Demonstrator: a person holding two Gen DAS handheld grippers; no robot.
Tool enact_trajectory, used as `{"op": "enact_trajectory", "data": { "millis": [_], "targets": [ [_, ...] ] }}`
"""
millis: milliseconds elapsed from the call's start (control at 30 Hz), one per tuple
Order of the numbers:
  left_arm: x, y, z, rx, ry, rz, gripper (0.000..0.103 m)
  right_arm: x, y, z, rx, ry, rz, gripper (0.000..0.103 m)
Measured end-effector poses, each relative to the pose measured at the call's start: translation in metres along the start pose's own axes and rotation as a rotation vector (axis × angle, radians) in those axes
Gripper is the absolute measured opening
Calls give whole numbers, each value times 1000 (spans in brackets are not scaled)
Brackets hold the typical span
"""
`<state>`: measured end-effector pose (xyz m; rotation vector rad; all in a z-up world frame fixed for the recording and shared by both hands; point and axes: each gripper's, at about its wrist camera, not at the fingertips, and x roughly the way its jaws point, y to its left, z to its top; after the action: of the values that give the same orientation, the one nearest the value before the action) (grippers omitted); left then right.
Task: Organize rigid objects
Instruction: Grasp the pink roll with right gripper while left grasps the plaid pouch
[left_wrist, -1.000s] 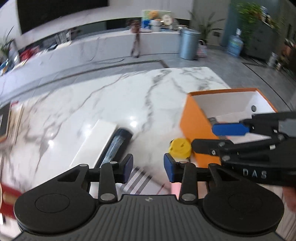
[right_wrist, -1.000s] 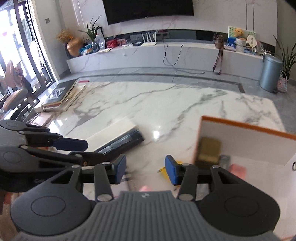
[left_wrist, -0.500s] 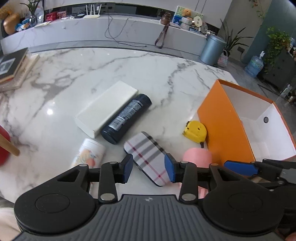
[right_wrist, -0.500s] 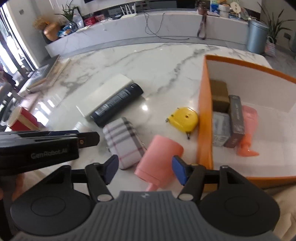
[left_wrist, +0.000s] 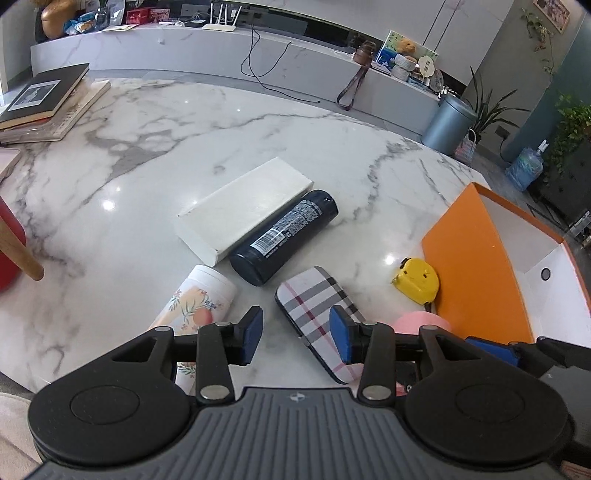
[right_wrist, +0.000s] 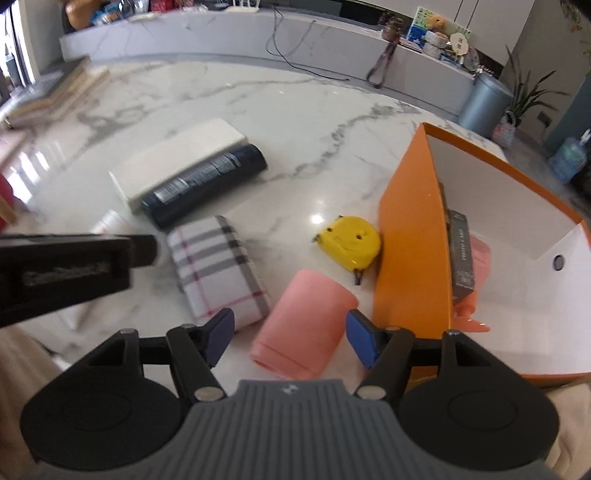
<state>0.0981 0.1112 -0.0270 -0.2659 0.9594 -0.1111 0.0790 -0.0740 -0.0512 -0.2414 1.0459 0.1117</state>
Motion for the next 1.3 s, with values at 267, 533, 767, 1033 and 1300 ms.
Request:
{"op": "enact_trajectory", "data": {
  "millis": [267, 533, 767, 1033, 1300],
  "targets": [
    [5, 4, -2, 11, 18, -2, 49, 26, 2, -4, 13, 85, -15, 63],
    [10, 11, -1, -25, 49, -16, 48, 32, 4, 7, -18, 54, 107, 55],
    [16, 24, 2, -112, 80, -29, 48, 32, 14, 11, -74, 48, 262, 55],
    [25, 8, 19, 64, 137, -46, 52, 38, 4, 19, -81, 32, 239, 55],
    [52, -6, 37, 365, 246, -65, 64, 43, -11, 22, -77, 12, 237, 54]
  ]
}}
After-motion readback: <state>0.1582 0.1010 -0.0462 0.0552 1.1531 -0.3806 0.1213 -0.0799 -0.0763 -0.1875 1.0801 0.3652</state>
